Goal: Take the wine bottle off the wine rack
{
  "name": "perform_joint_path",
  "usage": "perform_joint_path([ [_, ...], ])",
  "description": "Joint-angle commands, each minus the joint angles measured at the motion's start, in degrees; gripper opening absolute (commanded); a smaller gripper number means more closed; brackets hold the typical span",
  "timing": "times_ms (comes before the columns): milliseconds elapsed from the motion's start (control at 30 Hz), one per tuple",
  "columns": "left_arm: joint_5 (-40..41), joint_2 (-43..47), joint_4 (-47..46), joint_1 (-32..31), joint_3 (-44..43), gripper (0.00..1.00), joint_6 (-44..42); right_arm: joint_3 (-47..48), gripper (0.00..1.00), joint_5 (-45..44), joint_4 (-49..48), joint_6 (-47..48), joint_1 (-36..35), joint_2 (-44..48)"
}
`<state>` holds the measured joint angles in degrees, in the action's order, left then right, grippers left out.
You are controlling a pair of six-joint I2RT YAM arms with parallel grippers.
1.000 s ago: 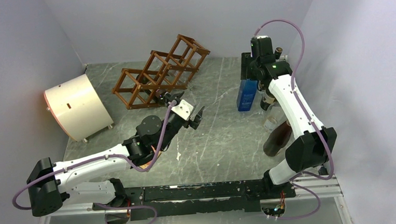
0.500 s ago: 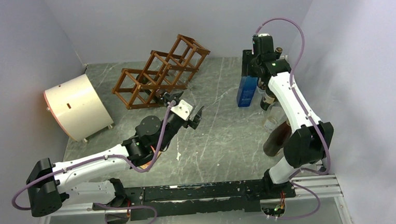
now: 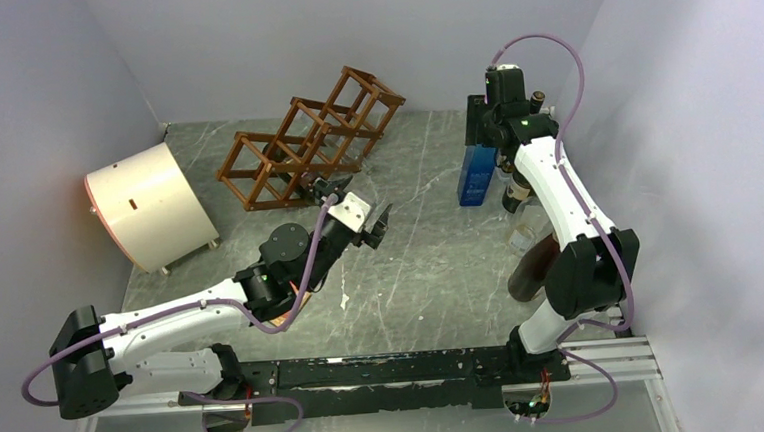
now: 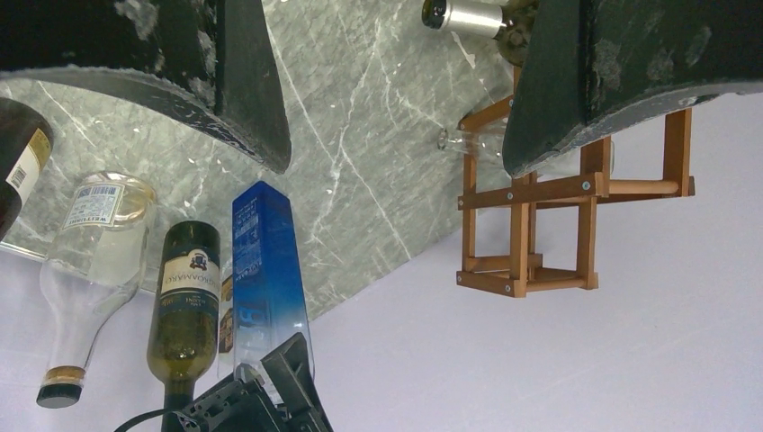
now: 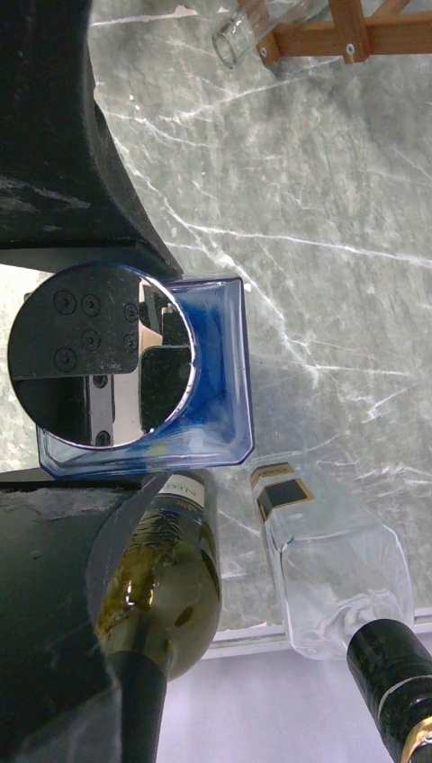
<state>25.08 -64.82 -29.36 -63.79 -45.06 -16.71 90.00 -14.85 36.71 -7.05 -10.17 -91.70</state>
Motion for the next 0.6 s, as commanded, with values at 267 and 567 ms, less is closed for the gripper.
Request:
perform_joint_path([
  [267,0.6,2.0,-3.4,0.4,1.2,0.9,0.1,1.6,0.37,-1.3,-5.8,-0.2,0.5,2.1],
  [567,0.2,2.0,-3.1,0.8,1.1,0.9,0.4,3.0,0.63,0.0,-3.9,-0.7,0.5,2.2],
])
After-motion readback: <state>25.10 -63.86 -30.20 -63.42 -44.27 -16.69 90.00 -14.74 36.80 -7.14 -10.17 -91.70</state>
